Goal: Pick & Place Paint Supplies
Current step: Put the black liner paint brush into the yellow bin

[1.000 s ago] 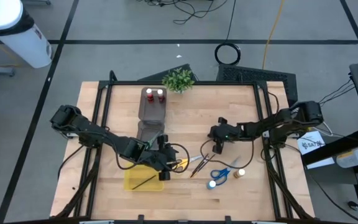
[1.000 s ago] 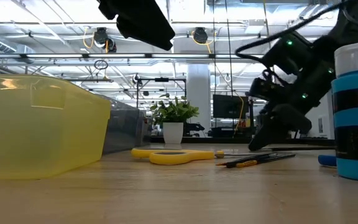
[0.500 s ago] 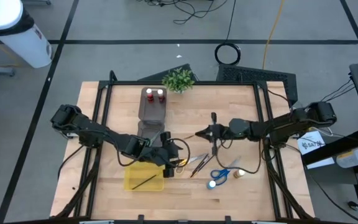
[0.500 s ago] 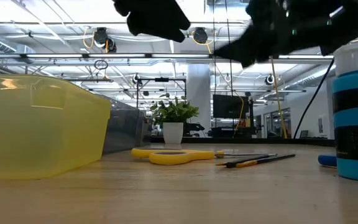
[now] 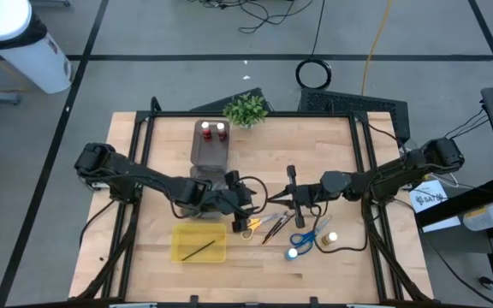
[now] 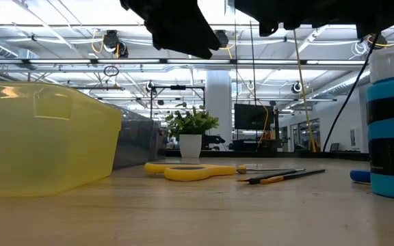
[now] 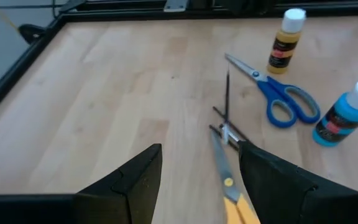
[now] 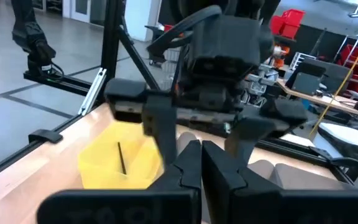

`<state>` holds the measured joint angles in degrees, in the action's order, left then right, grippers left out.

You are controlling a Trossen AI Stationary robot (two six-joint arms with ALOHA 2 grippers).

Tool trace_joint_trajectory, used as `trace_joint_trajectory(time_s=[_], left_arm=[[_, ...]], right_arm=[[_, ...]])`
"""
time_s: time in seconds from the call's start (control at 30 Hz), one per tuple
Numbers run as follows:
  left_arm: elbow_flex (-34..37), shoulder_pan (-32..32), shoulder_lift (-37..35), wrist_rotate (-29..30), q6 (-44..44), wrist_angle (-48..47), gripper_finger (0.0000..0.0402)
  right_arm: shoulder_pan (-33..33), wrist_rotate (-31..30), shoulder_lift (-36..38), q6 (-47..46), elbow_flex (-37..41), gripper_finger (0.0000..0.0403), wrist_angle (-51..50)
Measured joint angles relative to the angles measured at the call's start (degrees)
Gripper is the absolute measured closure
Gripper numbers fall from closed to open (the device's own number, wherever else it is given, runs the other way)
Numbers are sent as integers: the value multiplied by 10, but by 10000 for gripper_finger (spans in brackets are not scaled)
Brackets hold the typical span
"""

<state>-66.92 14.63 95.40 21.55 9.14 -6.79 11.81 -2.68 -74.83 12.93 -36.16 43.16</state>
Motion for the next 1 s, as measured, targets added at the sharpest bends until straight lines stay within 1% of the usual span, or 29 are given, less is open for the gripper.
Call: trace_joint_trajectory(time_s=[0.27,0.4,0.5,0.53,0.6,0.73,0.83,0.93,1.0], left_arm=[[0,0,47,-12,-15,47,176],[0,0,68,-48,-18,73,176],[0,0,82,-79,-43,106,176],[0,0,87,-87,-49,126,176],[0,0,97,-99,-61,154,176],[0,-3,111,-102,-82,187,176],[0,-8,113,-101,-92,189,176],[0,-16,113,-101,-95,189,176],[0,-24,113,-101,-95,189,176]], right_arm=[[1,-2,0,-16,0,403,-1],[6,-5,4,-50,0,398,-30],[7,-6,28,-105,0,375,-107],[7,-17,39,-130,0,363,-147],[13,-52,67,-165,0,333,-251],[32,-144,99,-245,0,273,-436],[40,-169,91,-303,0,246,-534],[43,-168,60,-334,0,240,-566],[44,-168,34,-343,0,242,-561]])
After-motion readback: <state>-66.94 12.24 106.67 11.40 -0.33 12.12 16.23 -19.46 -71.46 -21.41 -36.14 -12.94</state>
